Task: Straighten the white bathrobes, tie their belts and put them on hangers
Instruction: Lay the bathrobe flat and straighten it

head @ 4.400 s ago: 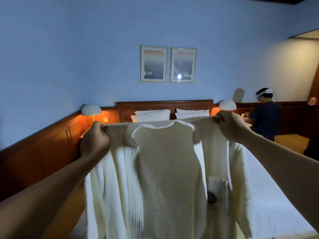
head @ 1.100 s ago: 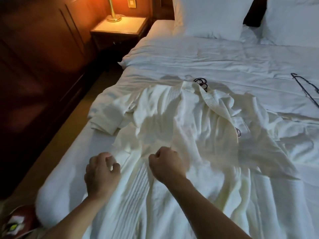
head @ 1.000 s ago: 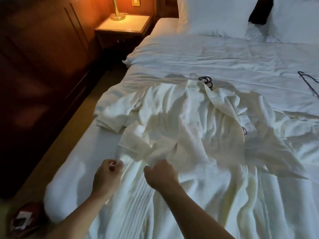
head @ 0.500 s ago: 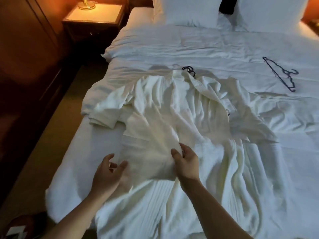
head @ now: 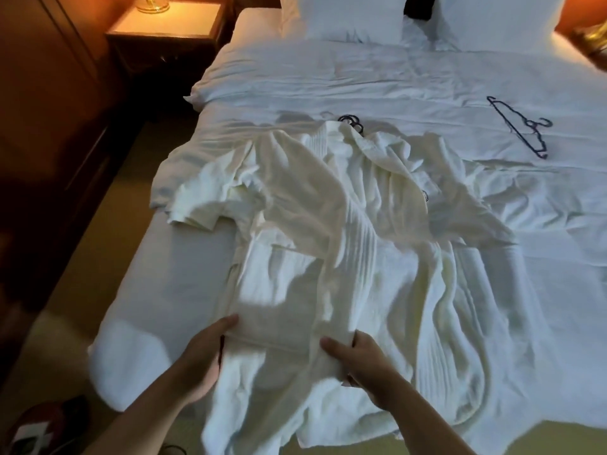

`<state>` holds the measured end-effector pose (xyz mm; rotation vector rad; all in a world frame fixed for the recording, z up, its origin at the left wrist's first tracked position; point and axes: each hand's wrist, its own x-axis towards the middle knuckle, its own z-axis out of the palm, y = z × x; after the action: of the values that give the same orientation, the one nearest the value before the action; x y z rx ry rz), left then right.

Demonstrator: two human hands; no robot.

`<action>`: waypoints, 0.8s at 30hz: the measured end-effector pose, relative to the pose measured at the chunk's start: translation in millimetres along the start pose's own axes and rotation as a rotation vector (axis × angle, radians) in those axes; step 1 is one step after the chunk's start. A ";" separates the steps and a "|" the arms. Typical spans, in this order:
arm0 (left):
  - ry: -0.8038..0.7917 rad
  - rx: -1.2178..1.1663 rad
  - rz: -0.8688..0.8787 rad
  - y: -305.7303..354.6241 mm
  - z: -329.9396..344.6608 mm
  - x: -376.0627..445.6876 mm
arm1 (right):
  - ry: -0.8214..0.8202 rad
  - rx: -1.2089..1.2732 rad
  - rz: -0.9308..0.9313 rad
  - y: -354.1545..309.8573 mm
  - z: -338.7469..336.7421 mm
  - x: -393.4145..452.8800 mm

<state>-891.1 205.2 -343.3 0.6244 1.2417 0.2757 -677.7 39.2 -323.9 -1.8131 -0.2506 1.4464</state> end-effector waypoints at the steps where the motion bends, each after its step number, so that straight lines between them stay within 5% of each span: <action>1: -0.098 0.018 -0.057 2.6 -1.7 -7.4 | 0.006 -0.014 -0.005 2.5 -0.5 -0.4; 7: -0.329 0.010 -0.136 6.2 -2.1 -37.9 | 0.018 0.150 -0.140 -20.4 -10.0 -26.1; 11: -0.097 0.166 -0.030 -16.4 5.3 -32.6 | 0.021 0.543 -0.218 -28.3 -26.9 -23.6; 14: 0.104 0.301 0.133 -40.1 6.7 -26.2 | 0.103 0.401 -0.139 -3.5 -37.5 -22.4; 18: 0.131 0.546 0.293 -63.3 4.6 -37.5 | -0.057 0.049 0.006 48.3 -41.0 -31.1; 24: 0.213 0.639 0.398 -81.6 -1.2 -46.6 | 0.248 0.088 -0.129 62.5 -39.8 -36.1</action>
<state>-918.0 115.8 -353.9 1.4308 1.4088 0.2786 -673.3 -41.9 -337.8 -1.8471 -0.1714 1.1150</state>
